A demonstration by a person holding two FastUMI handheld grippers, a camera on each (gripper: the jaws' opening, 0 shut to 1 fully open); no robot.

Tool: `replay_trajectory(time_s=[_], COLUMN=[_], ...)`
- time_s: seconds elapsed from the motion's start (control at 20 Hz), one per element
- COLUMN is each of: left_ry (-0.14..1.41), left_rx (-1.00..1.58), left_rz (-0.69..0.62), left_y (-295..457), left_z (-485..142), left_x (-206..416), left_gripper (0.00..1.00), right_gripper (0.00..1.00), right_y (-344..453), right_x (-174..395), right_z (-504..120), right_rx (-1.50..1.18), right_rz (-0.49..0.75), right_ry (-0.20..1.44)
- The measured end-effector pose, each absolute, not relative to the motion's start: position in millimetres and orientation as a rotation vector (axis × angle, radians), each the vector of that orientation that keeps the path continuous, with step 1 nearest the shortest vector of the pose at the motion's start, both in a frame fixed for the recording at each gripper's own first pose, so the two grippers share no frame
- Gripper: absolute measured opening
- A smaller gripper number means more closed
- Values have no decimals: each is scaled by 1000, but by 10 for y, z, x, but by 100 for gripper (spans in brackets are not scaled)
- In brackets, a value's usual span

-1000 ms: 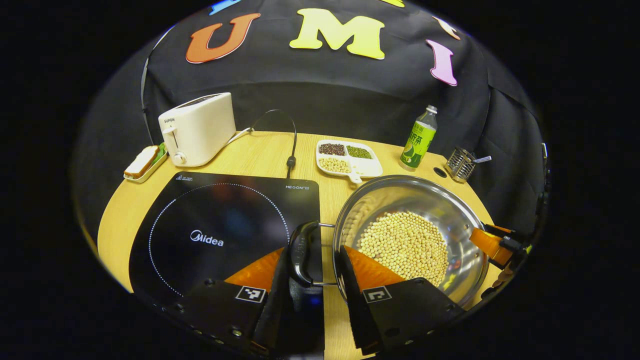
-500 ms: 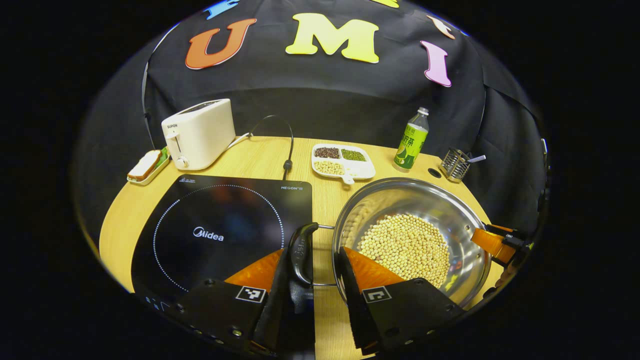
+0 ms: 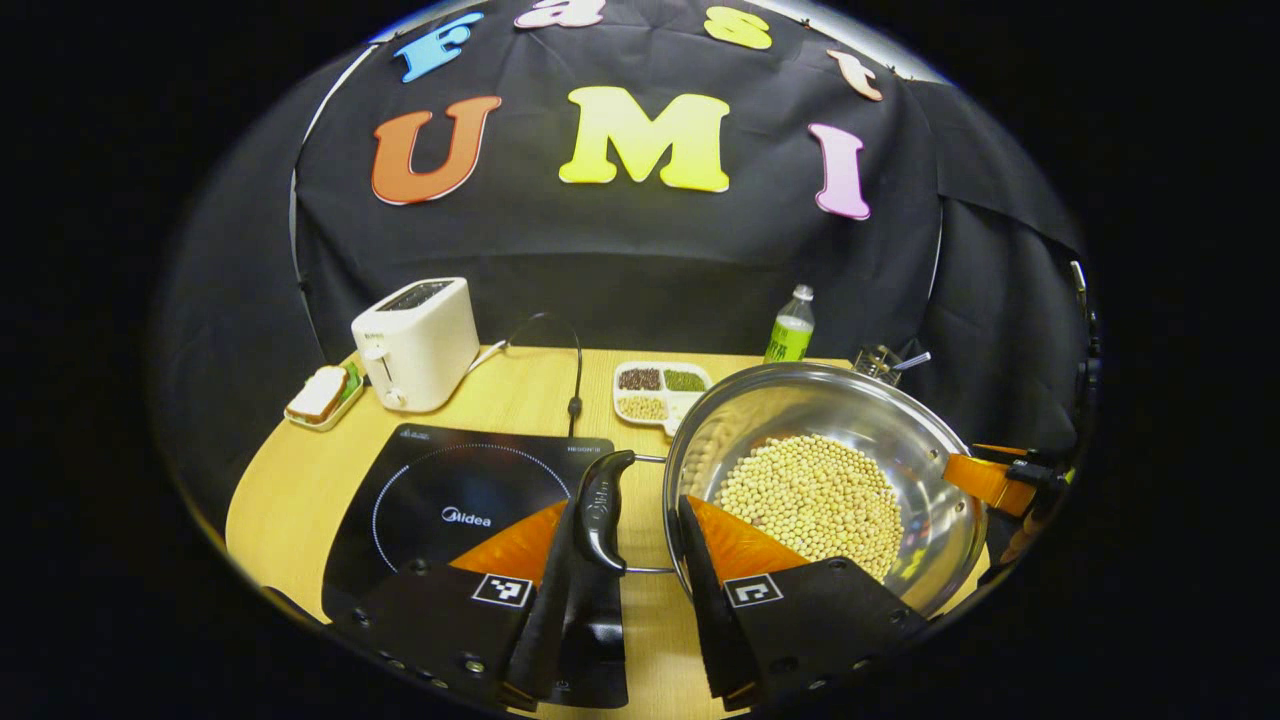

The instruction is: First push the handle of the pot to place it horizontally, then grasp the pot with both hands and set it on the induction cooktop.

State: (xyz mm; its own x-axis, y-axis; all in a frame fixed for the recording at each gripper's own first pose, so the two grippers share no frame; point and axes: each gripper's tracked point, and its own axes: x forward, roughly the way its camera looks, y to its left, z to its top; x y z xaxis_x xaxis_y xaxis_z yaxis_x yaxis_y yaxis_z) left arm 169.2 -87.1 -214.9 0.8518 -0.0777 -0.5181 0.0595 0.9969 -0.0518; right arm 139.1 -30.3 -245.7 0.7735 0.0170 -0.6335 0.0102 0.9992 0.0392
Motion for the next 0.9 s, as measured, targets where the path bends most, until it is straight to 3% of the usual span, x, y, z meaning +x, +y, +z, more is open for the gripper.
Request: replay_trajectory(time_s=[0.35,0.9], left_ry=[456,431], left_rx=[-37,-69], left_rz=[-88,-12], left_y=[-750,94], left_z=[-1643,-1525], left_x=[1652,1548], left_gripper=[55,55], right_gripper=[59,60], right_y=[-155,738], right_x=[1385,1515], right_z=[-1908,-1810], right_rx=[45,34], right_rz=[1,79], right_ry=[659,663])
